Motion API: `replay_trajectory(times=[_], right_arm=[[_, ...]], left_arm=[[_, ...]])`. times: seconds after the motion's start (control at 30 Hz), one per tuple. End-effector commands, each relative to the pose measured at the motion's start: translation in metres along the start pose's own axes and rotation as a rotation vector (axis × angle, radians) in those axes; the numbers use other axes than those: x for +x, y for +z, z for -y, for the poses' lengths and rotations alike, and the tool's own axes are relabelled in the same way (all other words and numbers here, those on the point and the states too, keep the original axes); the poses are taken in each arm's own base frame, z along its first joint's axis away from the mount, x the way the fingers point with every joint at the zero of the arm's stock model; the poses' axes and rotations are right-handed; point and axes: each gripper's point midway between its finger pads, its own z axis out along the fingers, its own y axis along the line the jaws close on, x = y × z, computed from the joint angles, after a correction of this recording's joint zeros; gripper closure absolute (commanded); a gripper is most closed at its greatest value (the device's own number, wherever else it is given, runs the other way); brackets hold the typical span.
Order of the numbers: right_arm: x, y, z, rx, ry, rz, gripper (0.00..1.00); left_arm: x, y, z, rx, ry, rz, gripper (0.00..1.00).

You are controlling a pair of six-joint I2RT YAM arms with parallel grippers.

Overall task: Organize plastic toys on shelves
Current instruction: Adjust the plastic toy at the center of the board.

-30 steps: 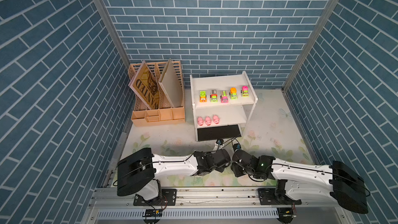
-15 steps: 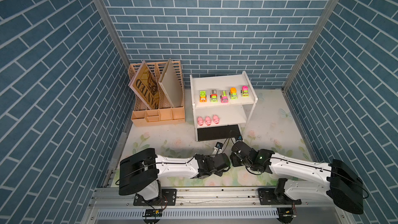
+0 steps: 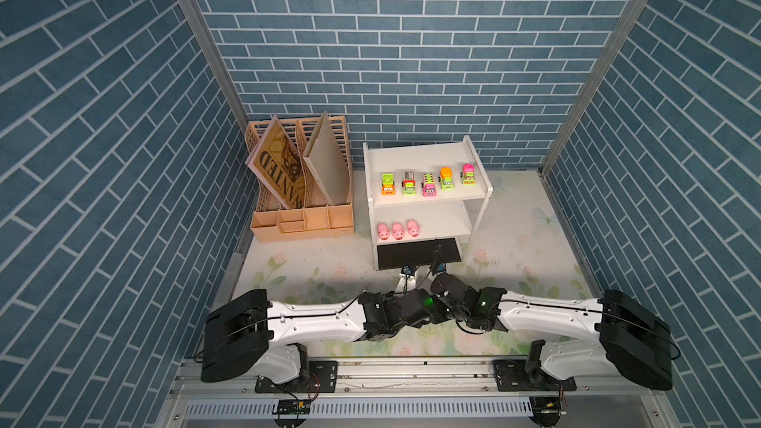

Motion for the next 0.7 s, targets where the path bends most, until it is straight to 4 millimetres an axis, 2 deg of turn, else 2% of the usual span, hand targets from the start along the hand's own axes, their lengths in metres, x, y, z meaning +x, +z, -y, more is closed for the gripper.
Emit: replay_trajectory(times=[0.0, 0.1, 0.2, 0.4, 0.5, 0.6, 0.67], right_arm=[[0.005, -0.005, -0.002, 0.015, -0.026, -0.021, 0.64], [-0.01, -0.015, -0.008, 0.008, -0.022, 0.037, 0.64], [-0.015, -0.019, -0.008, 0.012, -0.019, 0.053, 0.63], [0.008, -0.013, 0.031, 0.17, -0.022, -0.006, 0.64], [0.021, -0.008, 0.042, 0.2, -0.03, -0.041, 0.64], [0.03, 0.001, 0.041, 0.19, -0.05, -0.067, 0.64], [0.033, 0.01, 0.032, 0.159, -0.066, -0.078, 0.64]], left_arm=[[0.006, -0.004, -0.016, -0.046, -0.003, -0.003, 0.45], [0.006, -0.005, -0.017, -0.047, -0.01, 0.0, 0.45], [0.006, -0.006, -0.018, -0.052, -0.007, 0.0, 0.45], [0.004, -0.009, -0.022, -0.066, -0.01, 0.008, 0.45], [0.003, -0.011, -0.025, -0.065, -0.024, 0.017, 0.39], [0.003, -0.014, -0.03, -0.07, -0.027, 0.033, 0.36], [0.001, -0.016, -0.034, -0.078, -0.026, 0.047, 0.33]])
